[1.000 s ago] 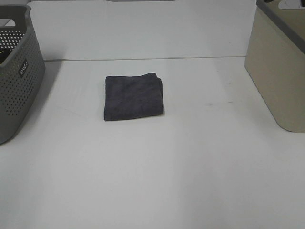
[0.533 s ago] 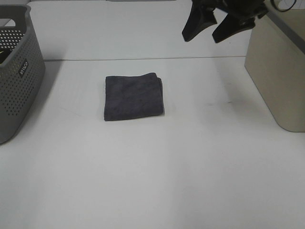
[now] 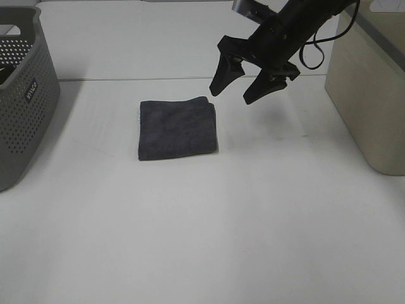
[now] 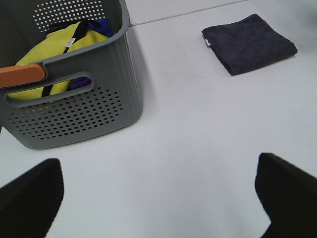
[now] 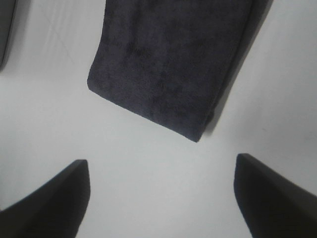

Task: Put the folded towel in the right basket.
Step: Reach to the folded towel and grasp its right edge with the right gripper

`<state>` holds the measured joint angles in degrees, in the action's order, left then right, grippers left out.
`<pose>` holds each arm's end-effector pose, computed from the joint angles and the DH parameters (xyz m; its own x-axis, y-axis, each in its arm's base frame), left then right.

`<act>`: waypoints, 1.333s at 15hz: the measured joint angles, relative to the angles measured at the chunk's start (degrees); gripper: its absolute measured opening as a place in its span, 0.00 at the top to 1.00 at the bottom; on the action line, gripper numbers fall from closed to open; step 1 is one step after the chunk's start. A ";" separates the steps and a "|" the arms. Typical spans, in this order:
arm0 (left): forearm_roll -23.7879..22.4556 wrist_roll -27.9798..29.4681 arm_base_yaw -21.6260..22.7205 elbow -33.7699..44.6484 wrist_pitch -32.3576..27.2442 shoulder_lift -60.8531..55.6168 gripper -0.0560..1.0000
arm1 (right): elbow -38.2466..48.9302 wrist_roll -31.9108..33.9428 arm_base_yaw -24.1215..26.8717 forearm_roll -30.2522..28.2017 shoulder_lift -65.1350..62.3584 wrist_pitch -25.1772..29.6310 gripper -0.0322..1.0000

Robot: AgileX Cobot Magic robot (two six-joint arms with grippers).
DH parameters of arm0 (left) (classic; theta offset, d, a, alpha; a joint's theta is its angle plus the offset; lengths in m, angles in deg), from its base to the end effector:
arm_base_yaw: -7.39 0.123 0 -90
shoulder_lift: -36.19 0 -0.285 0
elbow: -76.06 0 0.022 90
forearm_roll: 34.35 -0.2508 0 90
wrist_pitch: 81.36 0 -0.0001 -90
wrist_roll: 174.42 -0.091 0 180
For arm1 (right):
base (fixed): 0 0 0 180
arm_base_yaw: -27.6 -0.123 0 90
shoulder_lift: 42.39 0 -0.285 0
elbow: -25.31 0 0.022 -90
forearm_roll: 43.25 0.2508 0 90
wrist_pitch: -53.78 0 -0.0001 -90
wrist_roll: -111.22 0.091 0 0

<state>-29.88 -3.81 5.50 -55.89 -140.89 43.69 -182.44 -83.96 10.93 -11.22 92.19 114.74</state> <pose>-0.0061 -0.0059 0.2817 -0.4076 0.1372 -0.9028 0.1454 0.9858 0.0842 0.4373 0.1750 0.1971 -0.9300 -0.2508 -0.2688 -0.3519 0.8191 0.4531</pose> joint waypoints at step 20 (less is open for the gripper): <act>0.00 0.00 0.00 0.00 0.00 0.00 0.01 | -20.45 -2.92 0.00 13.81 26.64 0.52 0.91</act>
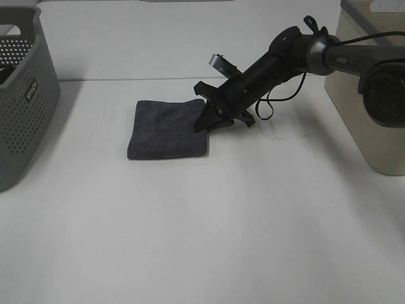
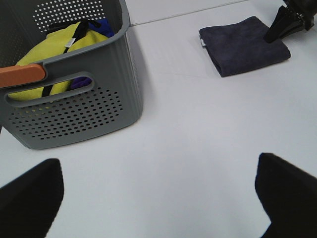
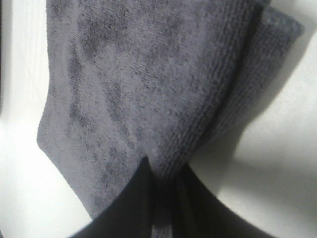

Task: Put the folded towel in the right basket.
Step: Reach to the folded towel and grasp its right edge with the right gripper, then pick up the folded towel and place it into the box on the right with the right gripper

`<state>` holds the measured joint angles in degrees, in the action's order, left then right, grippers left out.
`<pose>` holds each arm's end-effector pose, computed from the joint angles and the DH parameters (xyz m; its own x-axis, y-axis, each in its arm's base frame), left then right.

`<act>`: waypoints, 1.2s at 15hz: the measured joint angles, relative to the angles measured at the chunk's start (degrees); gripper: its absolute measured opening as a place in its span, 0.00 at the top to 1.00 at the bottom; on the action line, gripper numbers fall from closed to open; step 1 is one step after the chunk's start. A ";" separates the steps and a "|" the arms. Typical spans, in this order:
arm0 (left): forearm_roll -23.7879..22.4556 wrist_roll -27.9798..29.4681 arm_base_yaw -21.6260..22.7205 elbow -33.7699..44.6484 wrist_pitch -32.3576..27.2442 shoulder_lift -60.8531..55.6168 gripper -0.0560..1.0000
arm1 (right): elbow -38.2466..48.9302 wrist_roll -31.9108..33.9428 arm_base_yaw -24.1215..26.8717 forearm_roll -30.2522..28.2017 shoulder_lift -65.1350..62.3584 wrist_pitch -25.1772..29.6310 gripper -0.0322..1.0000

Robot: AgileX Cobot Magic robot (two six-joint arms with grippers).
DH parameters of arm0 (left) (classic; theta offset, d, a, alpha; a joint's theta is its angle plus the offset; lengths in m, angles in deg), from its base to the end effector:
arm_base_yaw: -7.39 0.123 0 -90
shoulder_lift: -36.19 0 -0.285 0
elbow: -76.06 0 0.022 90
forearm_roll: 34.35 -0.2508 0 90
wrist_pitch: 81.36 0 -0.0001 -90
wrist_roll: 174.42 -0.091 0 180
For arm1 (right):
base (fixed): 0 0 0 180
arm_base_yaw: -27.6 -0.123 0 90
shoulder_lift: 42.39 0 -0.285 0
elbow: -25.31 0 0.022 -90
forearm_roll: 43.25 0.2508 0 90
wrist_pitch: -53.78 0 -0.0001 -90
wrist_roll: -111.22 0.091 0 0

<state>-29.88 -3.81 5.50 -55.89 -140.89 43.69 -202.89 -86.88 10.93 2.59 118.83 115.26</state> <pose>-0.0061 -0.0059 0.2817 -0.4076 0.1372 -0.9028 0.1454 0.9858 0.0842 0.4887 0.2063 0.0687 -0.9696 -0.1764 -0.1695 -0.2444 0.7291 0.6392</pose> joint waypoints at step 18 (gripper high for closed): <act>0.00 0.00 0.00 0.00 0.00 0.00 0.01 | -23.89 11.00 -0.06 -38.22 -24.87 8.37 0.93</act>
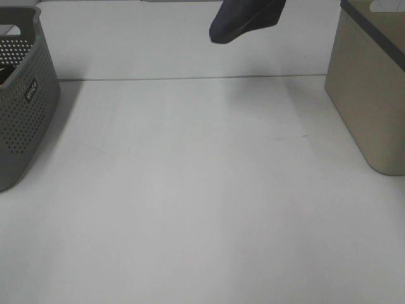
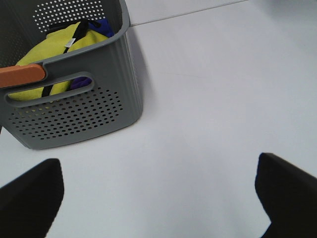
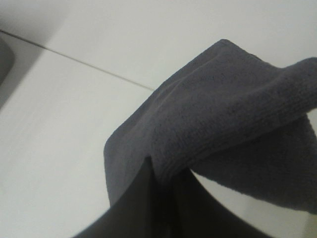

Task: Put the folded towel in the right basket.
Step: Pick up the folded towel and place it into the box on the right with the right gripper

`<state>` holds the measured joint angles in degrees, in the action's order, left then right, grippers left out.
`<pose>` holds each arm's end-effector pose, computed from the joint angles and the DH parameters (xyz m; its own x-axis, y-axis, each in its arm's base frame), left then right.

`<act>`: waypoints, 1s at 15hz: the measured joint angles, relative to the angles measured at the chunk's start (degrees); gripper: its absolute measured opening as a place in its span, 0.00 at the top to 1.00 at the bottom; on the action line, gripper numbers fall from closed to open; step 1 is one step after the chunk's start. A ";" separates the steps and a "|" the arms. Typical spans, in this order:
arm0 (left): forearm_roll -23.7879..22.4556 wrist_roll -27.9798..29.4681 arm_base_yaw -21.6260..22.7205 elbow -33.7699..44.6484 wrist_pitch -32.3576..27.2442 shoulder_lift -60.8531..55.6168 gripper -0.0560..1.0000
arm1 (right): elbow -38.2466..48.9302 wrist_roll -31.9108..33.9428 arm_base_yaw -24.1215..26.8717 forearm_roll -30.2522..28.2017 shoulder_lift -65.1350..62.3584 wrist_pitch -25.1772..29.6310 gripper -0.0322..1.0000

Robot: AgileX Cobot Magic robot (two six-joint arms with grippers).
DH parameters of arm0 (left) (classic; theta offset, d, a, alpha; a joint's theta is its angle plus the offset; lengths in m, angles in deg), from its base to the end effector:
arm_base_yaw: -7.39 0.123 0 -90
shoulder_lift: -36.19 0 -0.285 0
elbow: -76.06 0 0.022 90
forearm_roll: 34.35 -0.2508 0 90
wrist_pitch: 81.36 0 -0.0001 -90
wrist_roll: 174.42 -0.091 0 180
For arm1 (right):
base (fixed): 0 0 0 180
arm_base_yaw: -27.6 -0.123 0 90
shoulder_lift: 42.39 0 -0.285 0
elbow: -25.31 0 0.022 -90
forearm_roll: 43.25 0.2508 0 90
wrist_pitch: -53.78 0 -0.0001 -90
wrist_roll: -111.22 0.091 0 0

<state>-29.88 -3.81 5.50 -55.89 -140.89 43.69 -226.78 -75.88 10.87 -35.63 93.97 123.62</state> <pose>-0.0061 -0.0059 0.2817 -0.4076 0.1372 -0.9028 0.1454 0.9858 0.0842 0.4637 0.1512 0.3857 -0.6337 -0.2710 -0.7245 -0.4220 0.9061 0.0301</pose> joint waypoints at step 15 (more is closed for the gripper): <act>0.00 0.00 0.00 0.00 0.00 0.00 0.01 | 8.37 2.29 28.59 1.09 -6.53 0.00 0.93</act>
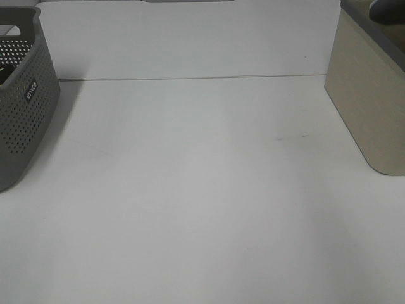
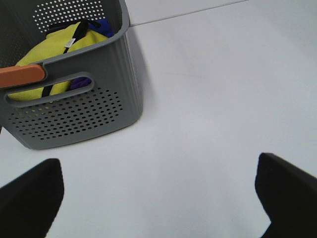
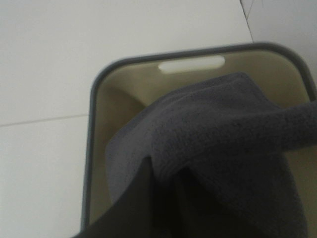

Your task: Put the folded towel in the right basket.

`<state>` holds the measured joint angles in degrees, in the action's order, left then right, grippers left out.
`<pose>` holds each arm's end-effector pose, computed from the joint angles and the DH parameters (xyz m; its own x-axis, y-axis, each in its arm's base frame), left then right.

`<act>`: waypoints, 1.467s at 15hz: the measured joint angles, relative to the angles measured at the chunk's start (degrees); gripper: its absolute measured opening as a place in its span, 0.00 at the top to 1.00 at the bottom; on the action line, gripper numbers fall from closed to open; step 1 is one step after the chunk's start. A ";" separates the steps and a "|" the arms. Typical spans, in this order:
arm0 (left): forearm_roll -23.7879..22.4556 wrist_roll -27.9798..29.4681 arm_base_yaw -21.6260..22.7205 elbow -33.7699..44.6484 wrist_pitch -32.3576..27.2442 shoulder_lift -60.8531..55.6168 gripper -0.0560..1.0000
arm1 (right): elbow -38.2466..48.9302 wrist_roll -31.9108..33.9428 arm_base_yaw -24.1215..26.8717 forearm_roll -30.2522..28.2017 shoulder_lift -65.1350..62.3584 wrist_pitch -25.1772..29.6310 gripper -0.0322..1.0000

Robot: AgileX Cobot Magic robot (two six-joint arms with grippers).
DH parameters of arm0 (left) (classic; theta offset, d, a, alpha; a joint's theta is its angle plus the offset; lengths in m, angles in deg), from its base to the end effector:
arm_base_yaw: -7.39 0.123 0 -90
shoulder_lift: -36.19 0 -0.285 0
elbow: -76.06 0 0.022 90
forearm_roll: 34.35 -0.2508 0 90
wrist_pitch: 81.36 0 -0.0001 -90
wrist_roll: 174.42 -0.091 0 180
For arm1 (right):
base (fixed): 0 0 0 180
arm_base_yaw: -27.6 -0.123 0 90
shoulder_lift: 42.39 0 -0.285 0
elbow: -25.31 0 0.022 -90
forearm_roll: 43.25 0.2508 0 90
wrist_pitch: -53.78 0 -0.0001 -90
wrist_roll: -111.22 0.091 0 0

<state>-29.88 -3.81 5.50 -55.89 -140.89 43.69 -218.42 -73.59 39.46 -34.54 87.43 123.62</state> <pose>-0.0061 -0.0059 0.2817 -0.4076 0.1372 -0.9028 0.1454 0.9858 0.0842 0.4584 -0.0830 0.3991 -0.7036 0.1162 -0.7011 0.0844 0.9932 0.0799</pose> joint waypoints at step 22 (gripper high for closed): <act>0.00 0.00 0.00 0.00 0.00 0.00 0.01 | 17.82 0.17 -6.47 7.62 -18.11 -0.06 0.08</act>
<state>-29.88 -3.81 5.50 -55.89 -140.89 43.69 -200.60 -73.42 32.99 -26.92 69.33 123.56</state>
